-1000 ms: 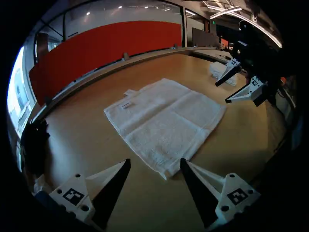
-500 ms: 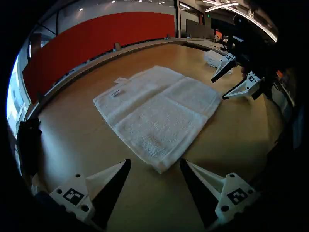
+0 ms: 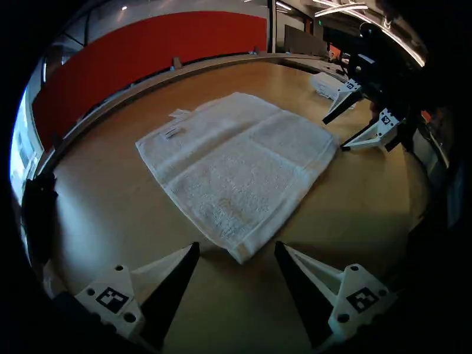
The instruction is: Fold towel
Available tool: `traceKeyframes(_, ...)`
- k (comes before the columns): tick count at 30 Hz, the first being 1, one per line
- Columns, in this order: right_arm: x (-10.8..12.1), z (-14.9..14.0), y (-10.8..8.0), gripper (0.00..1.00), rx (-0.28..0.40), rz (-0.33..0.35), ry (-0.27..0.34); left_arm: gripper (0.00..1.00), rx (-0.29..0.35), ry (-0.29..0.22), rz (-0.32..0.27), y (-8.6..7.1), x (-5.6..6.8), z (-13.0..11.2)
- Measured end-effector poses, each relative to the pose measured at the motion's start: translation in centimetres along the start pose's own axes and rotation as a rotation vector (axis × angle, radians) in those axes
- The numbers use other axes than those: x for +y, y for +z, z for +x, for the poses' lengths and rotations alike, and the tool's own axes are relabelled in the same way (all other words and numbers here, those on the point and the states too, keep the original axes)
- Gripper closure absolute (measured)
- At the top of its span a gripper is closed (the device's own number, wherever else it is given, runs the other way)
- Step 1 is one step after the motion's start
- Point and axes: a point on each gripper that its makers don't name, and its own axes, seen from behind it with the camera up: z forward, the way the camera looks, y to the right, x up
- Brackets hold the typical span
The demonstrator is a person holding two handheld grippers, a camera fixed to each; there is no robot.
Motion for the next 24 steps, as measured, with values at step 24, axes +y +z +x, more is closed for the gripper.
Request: traceKeyframes(24, -0.73, -0.51, 0.17, 0.28, -0.009, 0.051, 0.039, 0.18, -0.038, -0.022, -0.005, 0.02, 0.0, -0.14)
